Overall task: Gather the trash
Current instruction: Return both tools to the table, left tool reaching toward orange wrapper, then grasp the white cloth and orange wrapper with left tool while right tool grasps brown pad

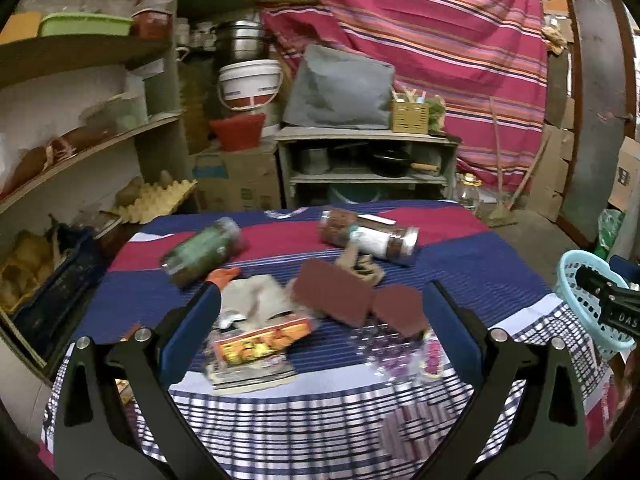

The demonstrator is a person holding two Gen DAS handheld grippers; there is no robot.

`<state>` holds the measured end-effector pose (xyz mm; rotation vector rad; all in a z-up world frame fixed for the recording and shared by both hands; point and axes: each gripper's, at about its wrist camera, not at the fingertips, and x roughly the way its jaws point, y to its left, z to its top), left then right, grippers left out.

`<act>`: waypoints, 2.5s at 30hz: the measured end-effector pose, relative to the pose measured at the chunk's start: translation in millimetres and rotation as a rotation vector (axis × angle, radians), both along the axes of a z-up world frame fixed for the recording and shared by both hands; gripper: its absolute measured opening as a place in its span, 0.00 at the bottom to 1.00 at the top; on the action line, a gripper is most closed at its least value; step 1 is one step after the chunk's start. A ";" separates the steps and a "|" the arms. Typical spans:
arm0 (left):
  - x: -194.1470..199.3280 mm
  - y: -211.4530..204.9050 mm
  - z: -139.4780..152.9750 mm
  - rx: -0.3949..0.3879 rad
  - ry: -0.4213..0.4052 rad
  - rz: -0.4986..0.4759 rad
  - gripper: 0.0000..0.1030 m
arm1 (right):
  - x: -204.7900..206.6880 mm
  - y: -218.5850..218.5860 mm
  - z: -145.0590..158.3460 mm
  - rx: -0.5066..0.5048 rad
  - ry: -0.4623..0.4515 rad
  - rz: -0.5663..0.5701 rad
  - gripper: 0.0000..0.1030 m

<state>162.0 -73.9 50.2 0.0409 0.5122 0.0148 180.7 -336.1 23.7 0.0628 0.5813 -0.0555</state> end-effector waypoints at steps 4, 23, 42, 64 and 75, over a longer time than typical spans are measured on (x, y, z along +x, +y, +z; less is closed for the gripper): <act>-0.7 25.7 -1.6 0.008 0.001 0.029 0.95 | 8.0 38.4 4.2 0.036 -0.013 0.048 0.86; 14.2 115.5 -23.6 -0.025 0.049 0.146 0.95 | 49.0 154.9 -6.8 -0.050 -0.018 0.174 0.87; 62.0 124.4 -63.3 -0.071 0.167 0.116 0.94 | 73.5 125.8 -31.2 -0.084 0.058 0.149 0.87; 105.5 88.5 -92.0 -0.041 0.285 -0.045 0.24 | 93.4 122.1 -61.4 -0.028 0.142 0.183 0.87; 81.1 115.5 -67.3 -0.059 0.215 0.027 0.20 | 94.3 143.9 -69.5 0.002 0.172 0.265 0.87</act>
